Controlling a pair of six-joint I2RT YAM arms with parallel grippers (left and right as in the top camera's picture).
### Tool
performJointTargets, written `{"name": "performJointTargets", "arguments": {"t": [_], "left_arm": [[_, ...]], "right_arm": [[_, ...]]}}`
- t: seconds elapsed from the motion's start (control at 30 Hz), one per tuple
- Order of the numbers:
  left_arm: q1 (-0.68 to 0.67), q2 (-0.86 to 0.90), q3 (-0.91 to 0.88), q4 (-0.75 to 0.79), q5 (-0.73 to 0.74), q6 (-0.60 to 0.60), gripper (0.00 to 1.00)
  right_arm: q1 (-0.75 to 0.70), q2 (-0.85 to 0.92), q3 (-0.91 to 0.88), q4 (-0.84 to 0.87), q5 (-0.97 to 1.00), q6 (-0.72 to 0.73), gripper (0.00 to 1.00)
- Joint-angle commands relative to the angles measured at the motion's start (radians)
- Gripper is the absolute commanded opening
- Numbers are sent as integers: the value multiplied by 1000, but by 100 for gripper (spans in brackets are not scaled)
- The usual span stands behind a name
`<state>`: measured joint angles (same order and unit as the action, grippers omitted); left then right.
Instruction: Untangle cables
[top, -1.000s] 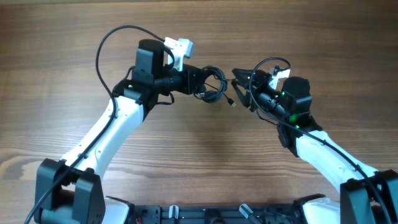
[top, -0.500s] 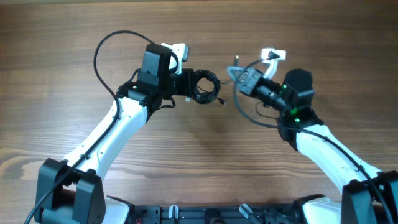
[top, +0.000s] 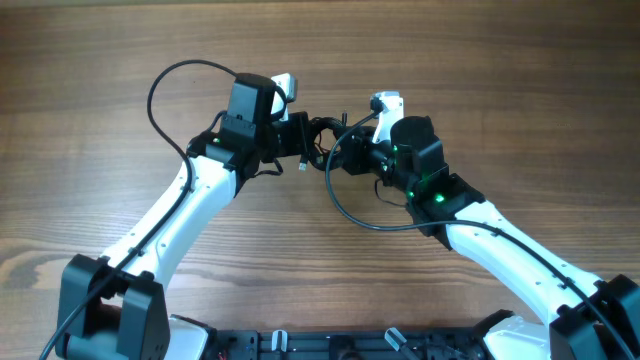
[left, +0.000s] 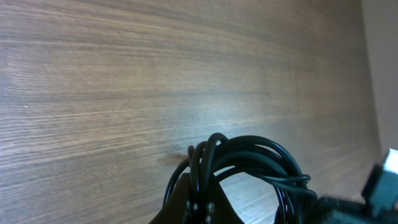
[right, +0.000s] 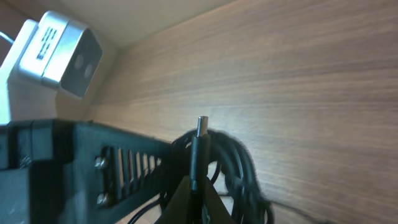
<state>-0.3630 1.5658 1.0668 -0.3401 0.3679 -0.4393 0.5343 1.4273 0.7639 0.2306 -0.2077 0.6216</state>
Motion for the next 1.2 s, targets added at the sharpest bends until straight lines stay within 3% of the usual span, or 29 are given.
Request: {"name": "performJointTargets", "arguments": {"t": [0.0, 0.2, 0.37, 0.63, 0.7, 0.77, 0.83, 0.87, 1.0, 1.1, 1.17], "left_arm": [[0, -10, 5, -31, 82, 39, 4], [-5, -10, 5, -54, 167, 27, 4], [-5, -10, 5, -8, 152, -128, 4], [63, -10, 5, 44, 89, -146, 4], [71, -10, 5, 96, 192, -126, 4], [66, -10, 5, 113, 270, -60, 4], [66, -10, 5, 109, 313, -4, 4], [66, -10, 5, 108, 316, 16, 4], [67, -10, 5, 100, 237, 18, 4], [66, -10, 5, 97, 207, 18, 4], [59, -10, 5, 97, 207, 18, 4]], "right_arm": [[4, 3, 20, 22, 76, -56, 4], [5, 3, 20, 45, 101, -190, 5], [57, 5, 20, -57, 70, -197, 5], [74, 7, 20, -190, 31, -167, 8], [74, 7, 20, -196, 32, -170, 25], [73, 7, 20, -170, 46, -170, 57], [71, 2, 21, -148, 80, -169, 81], [56, -19, 23, -142, 81, -165, 84], [-20, -146, 23, -172, 77, -147, 81], [-64, -227, 23, -173, 76, -99, 59], [-63, -198, 23, -170, 8, -53, 57]]}}
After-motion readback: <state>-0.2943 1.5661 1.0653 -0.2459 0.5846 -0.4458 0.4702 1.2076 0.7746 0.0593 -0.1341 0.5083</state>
